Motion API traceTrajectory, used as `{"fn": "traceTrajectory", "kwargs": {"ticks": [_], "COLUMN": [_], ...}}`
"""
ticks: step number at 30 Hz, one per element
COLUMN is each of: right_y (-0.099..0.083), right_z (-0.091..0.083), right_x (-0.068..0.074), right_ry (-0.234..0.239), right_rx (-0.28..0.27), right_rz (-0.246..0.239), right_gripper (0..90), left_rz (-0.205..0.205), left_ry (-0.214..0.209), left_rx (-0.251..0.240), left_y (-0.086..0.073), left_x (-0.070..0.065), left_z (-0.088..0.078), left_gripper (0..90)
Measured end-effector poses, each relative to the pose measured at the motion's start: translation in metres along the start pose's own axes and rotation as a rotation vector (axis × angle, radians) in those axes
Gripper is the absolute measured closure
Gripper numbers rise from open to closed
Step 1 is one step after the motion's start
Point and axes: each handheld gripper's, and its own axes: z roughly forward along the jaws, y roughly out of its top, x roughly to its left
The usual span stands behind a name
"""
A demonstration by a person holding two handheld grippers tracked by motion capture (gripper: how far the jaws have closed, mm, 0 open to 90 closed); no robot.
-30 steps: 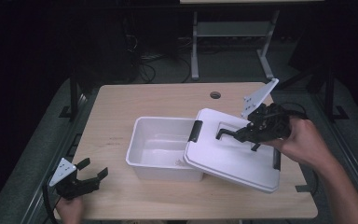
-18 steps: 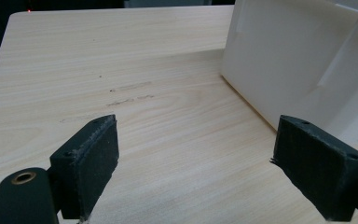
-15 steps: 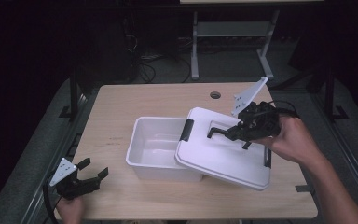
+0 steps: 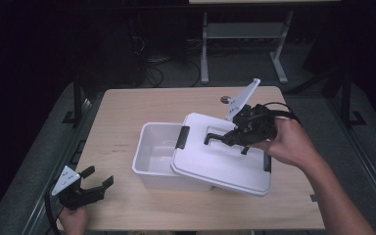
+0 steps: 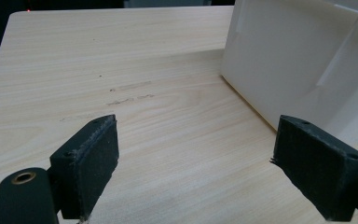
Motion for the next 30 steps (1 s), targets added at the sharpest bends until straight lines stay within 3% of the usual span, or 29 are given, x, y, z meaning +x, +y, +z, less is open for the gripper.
{"fn": "traceTrajectory", "kwargs": {"ticks": [13,30], "right_y": [0.025,0.046], "right_z": [0.017,0.038], "right_x": [-0.002,-0.007], "right_ry": [0.025,0.047], "right_rx": [-0.005,0.001], "right_rz": [-0.047,-0.061], "right_gripper": [84.6,84.6], "left_rz": [-0.001,-0.006], "left_ry": [0.0,0.003], "left_rx": [-0.003,-0.014], "left_y": [0.0,0.0], "left_x": [0.002,0.002], "left_z": [-0.002,-0.003], "left_gripper": [13.0,13.0]}}
